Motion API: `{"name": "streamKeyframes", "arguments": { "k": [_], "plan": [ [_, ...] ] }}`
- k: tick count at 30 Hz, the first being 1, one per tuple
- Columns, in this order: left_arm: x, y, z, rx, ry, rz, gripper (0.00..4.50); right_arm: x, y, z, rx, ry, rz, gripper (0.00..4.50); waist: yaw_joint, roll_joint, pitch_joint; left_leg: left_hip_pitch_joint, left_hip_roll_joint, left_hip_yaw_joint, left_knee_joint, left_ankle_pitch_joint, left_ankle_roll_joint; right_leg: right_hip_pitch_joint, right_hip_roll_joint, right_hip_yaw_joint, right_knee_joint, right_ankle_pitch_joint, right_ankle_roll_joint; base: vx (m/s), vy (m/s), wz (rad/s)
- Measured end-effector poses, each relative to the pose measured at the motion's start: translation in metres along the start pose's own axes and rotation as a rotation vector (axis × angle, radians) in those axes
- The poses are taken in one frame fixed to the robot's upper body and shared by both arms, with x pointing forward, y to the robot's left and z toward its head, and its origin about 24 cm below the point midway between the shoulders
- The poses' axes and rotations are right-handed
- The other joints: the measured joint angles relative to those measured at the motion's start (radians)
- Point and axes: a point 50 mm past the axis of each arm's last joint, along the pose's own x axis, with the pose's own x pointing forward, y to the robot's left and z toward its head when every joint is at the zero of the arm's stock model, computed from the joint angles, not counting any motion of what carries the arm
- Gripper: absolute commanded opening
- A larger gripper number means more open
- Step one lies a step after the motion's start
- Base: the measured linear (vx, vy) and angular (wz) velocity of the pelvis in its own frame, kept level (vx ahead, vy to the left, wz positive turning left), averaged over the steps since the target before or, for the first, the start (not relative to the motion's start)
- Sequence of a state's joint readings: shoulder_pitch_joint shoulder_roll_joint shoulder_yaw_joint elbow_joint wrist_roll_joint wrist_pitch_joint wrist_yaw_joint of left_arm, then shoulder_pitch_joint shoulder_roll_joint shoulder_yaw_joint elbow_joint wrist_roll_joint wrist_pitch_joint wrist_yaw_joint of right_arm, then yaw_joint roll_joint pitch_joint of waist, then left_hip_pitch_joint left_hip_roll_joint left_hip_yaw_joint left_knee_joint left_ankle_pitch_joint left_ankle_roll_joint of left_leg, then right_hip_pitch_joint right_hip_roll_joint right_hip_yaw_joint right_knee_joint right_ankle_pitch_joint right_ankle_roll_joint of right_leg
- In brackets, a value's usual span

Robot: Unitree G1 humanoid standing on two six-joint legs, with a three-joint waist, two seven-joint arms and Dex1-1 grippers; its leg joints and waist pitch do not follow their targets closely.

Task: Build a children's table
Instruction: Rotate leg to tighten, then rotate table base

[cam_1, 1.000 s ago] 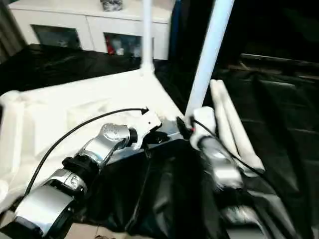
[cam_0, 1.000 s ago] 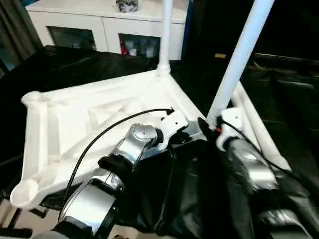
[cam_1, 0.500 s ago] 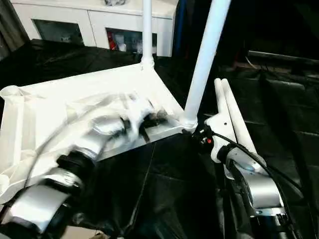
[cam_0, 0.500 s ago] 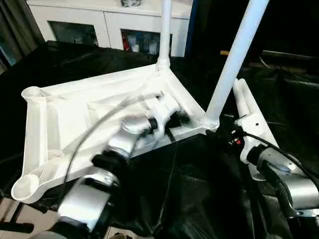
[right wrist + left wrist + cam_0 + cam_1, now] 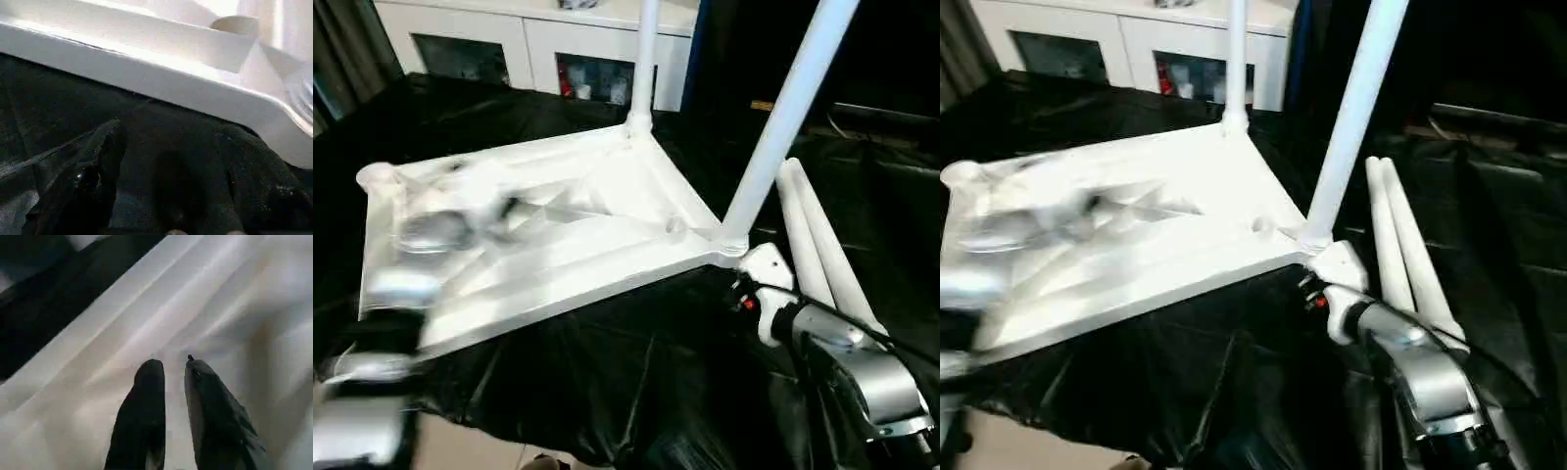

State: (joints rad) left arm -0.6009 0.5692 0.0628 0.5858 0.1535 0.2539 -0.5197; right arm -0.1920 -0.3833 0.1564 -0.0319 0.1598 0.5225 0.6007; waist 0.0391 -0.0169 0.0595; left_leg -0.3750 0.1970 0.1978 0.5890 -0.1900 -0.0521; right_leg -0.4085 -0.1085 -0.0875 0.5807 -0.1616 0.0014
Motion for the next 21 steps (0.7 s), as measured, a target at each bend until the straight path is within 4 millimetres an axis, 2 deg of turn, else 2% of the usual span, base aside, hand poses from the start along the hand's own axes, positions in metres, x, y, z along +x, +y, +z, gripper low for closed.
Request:
{"name": "streamKeyframes", "arguments": {
  "k": [4,7,10,17,21],
  "plan": [
    [0.0,0.001,-0.015,0.019,0.091,-0.001,0.84,0.016,0.001,0.003,0.004,0.006,0.001,3.22,0.011,-0.003,0.0,0.002,-0.002,0.003,0.0,0.001,-0.004,0.003,0.0,0.011,0.003,0.0,0.0,0.0,0.0,0.0],
    [0.0,-0.003,-0.033,0.047,0.193,-0.029,0.84,0.03,-0.001,0.003,0.007,0.025,-0.013,3.22,0.012,-0.006,0.001,0.004,-0.006,0.003,0.001,0.002,-0.004,0.002,0.002,0.02,0.008,0.0,0.0,0.0,0.0,0.0],
    [0.0,-0.008,-0.037,0.06,0.222,-0.1,0.84,0.042,-0.004,0.002,0.013,0.045,-0.033,3.22,0.01,-0.009,0.001,0.006,-0.006,0.002,0.002,0.002,-0.005,0.001,0.002,0.022,0.013,0.0,0.001,0.0,0.0,0.0],
    [-0.005,-0.025,-0.032,0.131,0.249,-0.377,0.84,0.064,-0.017,0.001,0.003,0.08,-0.112,3.22,-0.007,-0.01,0.001,0.008,-0.006,0.001,0.002,0.003,-0.007,0.001,0.004,0.022,0.016,0.0,0.0,0.0,0.0,0.0],
    [-0.012,-0.04,-0.025,0.115,0.222,-0.55,0.84,0.07,-0.024,0.005,-0.003,0.073,-0.152,3.22,-0.005,-0.01,0.0,0.008,-0.005,0.001,0.002,0.003,-0.007,0.001,0.004,0.023,0.016,0.0,0.0,0.0,0.0,0.0]
  ]
}}
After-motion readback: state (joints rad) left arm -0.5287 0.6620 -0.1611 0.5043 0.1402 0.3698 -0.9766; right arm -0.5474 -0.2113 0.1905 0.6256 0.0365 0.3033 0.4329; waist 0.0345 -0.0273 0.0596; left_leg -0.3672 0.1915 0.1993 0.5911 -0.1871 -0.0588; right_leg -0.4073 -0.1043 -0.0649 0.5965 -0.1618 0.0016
